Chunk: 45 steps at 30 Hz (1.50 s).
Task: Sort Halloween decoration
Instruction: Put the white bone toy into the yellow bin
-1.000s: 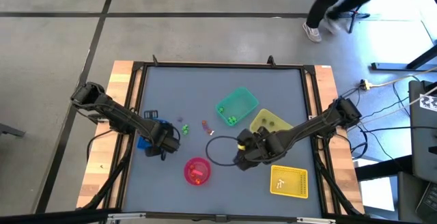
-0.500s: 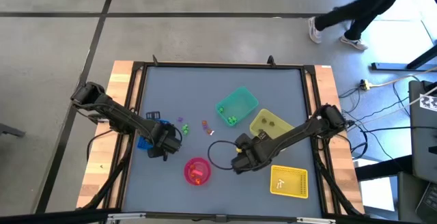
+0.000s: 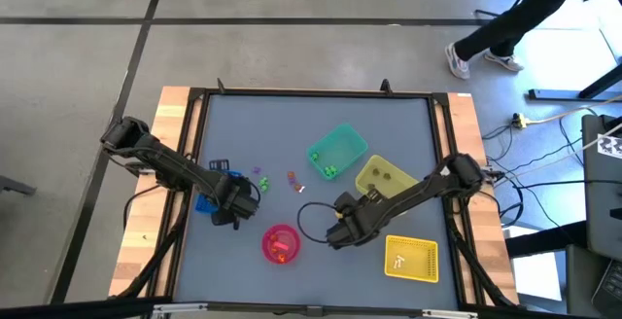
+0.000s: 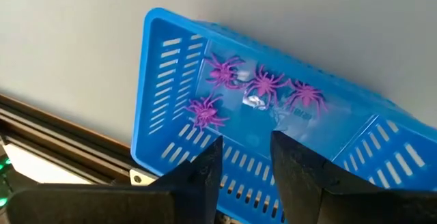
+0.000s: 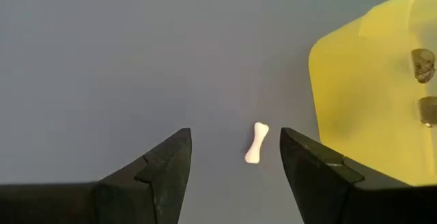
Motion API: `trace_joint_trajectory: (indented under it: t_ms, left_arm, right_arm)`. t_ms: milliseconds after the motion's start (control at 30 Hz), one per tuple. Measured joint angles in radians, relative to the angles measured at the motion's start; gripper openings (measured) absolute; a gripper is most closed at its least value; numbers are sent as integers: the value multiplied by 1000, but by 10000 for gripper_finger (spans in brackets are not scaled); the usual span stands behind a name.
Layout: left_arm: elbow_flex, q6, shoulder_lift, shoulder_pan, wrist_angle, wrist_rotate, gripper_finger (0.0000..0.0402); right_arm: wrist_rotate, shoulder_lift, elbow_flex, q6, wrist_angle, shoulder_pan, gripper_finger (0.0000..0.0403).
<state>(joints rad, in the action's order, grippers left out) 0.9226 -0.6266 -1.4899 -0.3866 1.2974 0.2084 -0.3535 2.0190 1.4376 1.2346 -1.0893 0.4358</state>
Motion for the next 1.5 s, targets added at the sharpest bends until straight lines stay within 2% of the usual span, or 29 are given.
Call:
trace_joint_trajectory:
  t_ms: [467, 900, 1500]
  left_arm:
    - [0, 0, 0, 0, -21, 0, 107]
    - [0, 0, 0, 0, -40, 0, 107]
    - [0, 1, 0, 0, -59, 0, 107]
  right_arm:
    - [7, 67, 1, -13, -31, -25, 223]
    - [38, 67, 1, -126, -43, -39, 223]
    - [175, 49, 0, -237, -91, -59, 223]
